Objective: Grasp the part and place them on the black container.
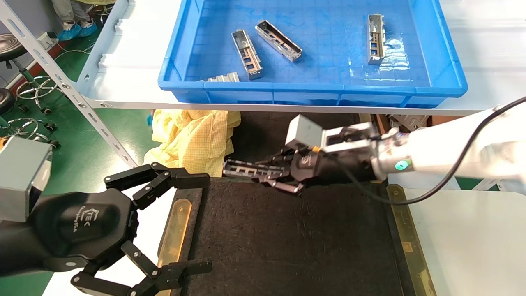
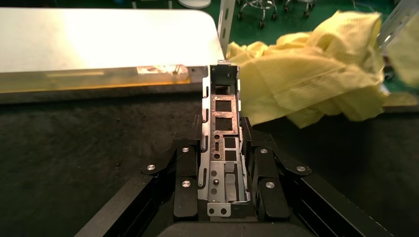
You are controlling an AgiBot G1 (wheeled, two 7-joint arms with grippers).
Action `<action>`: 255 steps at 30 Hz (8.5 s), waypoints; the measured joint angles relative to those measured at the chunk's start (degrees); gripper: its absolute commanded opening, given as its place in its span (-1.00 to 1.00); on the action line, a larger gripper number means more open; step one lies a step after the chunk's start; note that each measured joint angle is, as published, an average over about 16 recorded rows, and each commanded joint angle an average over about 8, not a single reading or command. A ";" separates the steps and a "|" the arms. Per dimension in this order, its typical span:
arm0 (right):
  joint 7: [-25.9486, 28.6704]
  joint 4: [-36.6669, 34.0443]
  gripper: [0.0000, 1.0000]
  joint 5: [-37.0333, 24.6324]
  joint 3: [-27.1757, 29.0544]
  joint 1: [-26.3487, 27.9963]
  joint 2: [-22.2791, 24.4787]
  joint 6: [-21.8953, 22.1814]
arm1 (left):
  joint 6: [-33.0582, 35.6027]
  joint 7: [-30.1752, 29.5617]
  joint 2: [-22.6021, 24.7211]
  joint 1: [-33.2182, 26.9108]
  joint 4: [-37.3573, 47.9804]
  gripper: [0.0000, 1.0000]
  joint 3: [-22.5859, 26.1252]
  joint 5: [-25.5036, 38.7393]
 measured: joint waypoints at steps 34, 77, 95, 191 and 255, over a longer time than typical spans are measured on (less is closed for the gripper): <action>-0.73 9.04 -1.00 5.08 -4.71 -14.15 -4.28 12.77 | -0.01 0.01 -0.01 0.00 0.00 1.00 0.02 -0.01; 0.51 12.82 1.00 14.17 -18.28 -13.87 -4.07 17.21 | -0.02 0.02 -0.01 -0.01 0.00 1.00 0.04 -0.03; -1.21 9.94 1.00 18.09 -19.28 -9.55 -3.18 10.46 | -0.03 0.02 -0.02 -0.01 0.01 1.00 0.04 -0.03; 28.17 66.64 1.00 27.45 29.89 -39.71 39.24 -5.32 | -0.05 0.05 -0.03 0.00 0.05 1.00 0.07 -0.06; 27.99 66.02 1.00 27.12 29.33 -39.37 38.78 -5.11 | -0.05 0.04 -0.03 0.00 0.05 1.00 0.07 -0.07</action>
